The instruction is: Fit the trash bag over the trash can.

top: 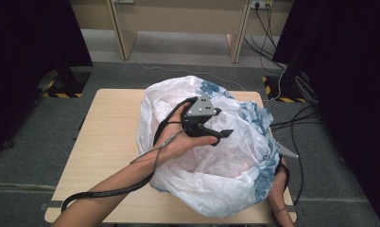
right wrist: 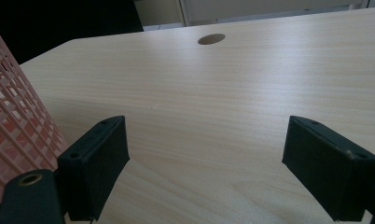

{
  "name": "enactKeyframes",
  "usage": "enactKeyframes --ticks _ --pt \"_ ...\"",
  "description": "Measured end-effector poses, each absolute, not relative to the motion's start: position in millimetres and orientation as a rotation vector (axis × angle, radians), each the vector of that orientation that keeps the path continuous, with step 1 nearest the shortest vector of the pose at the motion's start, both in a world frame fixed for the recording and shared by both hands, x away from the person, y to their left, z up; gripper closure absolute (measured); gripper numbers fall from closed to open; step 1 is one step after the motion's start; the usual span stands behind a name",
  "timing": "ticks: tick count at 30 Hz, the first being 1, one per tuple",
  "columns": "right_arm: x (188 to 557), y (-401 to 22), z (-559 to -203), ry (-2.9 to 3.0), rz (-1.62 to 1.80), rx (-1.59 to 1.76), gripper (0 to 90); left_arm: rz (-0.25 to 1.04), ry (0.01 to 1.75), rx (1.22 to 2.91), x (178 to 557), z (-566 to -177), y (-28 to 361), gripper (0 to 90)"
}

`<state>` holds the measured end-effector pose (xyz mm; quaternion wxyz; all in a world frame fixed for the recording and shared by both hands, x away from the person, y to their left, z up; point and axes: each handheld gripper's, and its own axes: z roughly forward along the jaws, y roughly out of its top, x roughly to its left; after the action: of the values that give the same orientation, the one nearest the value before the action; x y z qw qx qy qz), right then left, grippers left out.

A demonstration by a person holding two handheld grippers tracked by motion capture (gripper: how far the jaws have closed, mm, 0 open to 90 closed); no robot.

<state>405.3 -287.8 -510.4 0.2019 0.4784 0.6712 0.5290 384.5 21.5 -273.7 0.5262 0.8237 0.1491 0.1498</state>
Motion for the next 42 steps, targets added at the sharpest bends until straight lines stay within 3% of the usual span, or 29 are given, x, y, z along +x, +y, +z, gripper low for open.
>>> enactKeyframes --ticks 27,42 --pt "405.2 -287.9 -510.4 1.873 1.482 1.341 14.7 0.288 0.374 2.013 387.0 -288.8 16.9 29.3" --pt "405.6 -287.7 -510.5 1.877 1.476 1.335 14.7 0.319 0.327 1.88 368.2 -248.8 39.9 27.8"
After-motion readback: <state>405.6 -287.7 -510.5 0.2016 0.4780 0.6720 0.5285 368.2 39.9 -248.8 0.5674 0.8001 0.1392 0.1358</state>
